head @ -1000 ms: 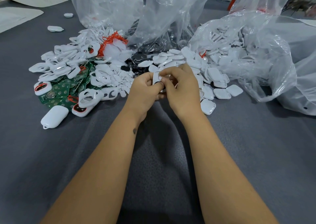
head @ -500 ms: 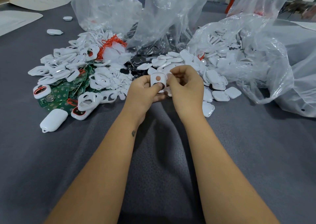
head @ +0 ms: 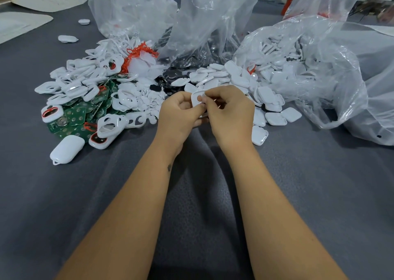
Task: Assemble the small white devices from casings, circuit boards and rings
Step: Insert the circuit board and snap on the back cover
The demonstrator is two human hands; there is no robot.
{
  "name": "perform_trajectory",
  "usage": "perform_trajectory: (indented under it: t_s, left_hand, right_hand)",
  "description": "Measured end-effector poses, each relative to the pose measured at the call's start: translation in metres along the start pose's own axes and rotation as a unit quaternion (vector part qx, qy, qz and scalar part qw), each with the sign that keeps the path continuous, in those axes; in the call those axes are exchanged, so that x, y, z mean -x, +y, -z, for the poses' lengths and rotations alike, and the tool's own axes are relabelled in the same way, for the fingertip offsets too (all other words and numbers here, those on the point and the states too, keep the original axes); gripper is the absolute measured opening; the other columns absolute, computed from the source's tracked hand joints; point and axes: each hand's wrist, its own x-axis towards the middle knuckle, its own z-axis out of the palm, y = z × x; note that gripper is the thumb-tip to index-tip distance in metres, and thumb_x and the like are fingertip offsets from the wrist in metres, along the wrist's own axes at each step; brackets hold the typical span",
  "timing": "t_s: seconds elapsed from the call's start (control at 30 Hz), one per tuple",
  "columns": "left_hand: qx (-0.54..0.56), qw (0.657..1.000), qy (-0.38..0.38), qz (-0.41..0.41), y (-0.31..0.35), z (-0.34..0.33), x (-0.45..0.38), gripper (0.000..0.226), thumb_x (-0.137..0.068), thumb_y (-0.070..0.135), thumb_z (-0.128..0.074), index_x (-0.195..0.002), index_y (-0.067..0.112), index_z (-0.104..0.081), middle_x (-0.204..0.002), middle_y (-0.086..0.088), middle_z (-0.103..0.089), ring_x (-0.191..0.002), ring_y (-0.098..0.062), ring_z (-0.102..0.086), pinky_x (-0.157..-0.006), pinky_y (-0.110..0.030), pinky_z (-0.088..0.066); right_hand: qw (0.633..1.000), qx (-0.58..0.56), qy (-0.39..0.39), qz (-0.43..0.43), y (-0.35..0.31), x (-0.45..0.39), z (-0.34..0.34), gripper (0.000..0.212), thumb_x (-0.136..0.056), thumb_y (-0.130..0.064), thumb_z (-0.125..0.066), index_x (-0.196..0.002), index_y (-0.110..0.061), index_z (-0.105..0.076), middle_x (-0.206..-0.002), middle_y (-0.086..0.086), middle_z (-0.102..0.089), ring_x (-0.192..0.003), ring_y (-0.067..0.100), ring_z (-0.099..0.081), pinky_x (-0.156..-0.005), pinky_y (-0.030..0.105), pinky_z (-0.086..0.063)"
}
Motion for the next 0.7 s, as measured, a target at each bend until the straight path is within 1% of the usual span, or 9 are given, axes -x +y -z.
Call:
perform_trajectory:
  t_s: [0.07,0.13,0.27,0.37,0.47,0.6,0.7]
  left_hand:
    - [-0.001,1.000,-0.007,-0.006,0.0007,-0.0011,0.0011,0.011,-0.089,-0.002,-0.065,-0.092,0.008,-0.064,-0.072,0.001,-0.074,-0.067,-0.006,-0.071,-0.057,-0.015,-0.052]
    - [-0.013,1.000,-0.007,-0.011,0.0009,-0.0011,0.0012,0.012,-0.088,-0.002,-0.066,-0.093,0.009,-0.066,-0.072,0.001,-0.074,-0.065,-0.006,-0.069,-0.056,-0.016,-0.052]
    - [-0.019,1.000,-0.007,-0.011,0.0010,0.0001,0.0012,0.014,-0.087,-0.003,-0.066,-0.093,0.010,-0.068,-0.073,0.000,-0.074,-0.067,-0.008,-0.068,-0.059,-0.018,-0.054]
    - [-0.019,1.000,-0.007,-0.009,0.0005,0.0003,0.0008,0.015,-0.088,-0.002,-0.065,-0.098,0.009,-0.069,-0.080,-0.005,-0.075,-0.073,-0.012,-0.070,-0.064,-0.022,-0.056]
    - [-0.007,1.000,-0.007,-0.006,0.0002,0.0019,-0.0003,0.017,-0.088,-0.005,-0.063,-0.098,0.008,-0.069,-0.085,-0.006,-0.076,-0.077,-0.015,-0.072,-0.066,-0.022,-0.056]
    - [0.017,1.000,-0.011,0.002,0.0006,0.0026,-0.0011,0.018,-0.089,-0.006,-0.061,-0.094,0.009,-0.069,-0.086,-0.006,-0.076,-0.082,-0.017,-0.073,-0.067,-0.020,-0.056]
    - [0.023,1.000,-0.018,0.002,0.0003,0.0028,-0.0019,0.017,-0.089,-0.007,-0.060,-0.094,0.007,-0.069,-0.086,-0.007,-0.076,-0.081,-0.017,-0.073,-0.067,-0.020,-0.056]
  right_hand:
    - [0.999,0.026,0.009,0.029,0.0012,0.0005,-0.0004,0.008,-0.084,-0.013,-0.068,-0.090,-0.015,-0.073,-0.088,-0.002,-0.068,-0.079,0.012,-0.061,-0.074,0.020,-0.044]
    - [0.998,0.037,0.009,0.048,0.0015,0.0014,-0.0007,0.015,-0.084,-0.013,-0.067,-0.098,-0.016,-0.072,-0.089,-0.004,-0.068,-0.079,0.011,-0.059,-0.072,0.018,-0.041]
    - [0.997,0.046,-0.013,0.066,0.0025,0.0017,-0.0009,0.023,-0.085,-0.013,-0.065,-0.107,-0.019,-0.069,-0.087,-0.006,-0.066,-0.080,0.013,-0.057,-0.073,0.022,-0.043]
    - [0.998,0.024,-0.028,0.059,0.0032,0.0014,0.0004,0.028,-0.086,-0.012,-0.059,-0.110,-0.024,-0.067,-0.089,-0.011,-0.066,-0.083,0.013,-0.059,-0.075,0.025,-0.046]
    - [0.998,0.018,-0.041,0.053,0.0027,0.0023,0.0006,0.038,-0.080,-0.010,-0.049,-0.110,-0.029,-0.063,-0.085,-0.018,-0.064,-0.085,0.012,-0.057,-0.073,0.026,-0.045]
    - [0.997,-0.024,-0.060,0.032,0.0034,0.0023,0.0013,0.041,-0.075,-0.007,-0.042,-0.105,-0.033,-0.055,-0.086,-0.015,-0.068,-0.088,0.014,-0.058,-0.072,0.027,-0.042]
    - [0.997,-0.051,-0.064,0.014,0.0025,0.0011,0.0025,0.042,-0.074,-0.003,-0.042,-0.099,-0.035,-0.052,-0.086,-0.012,-0.068,-0.088,0.013,-0.058,-0.070,0.019,-0.037]
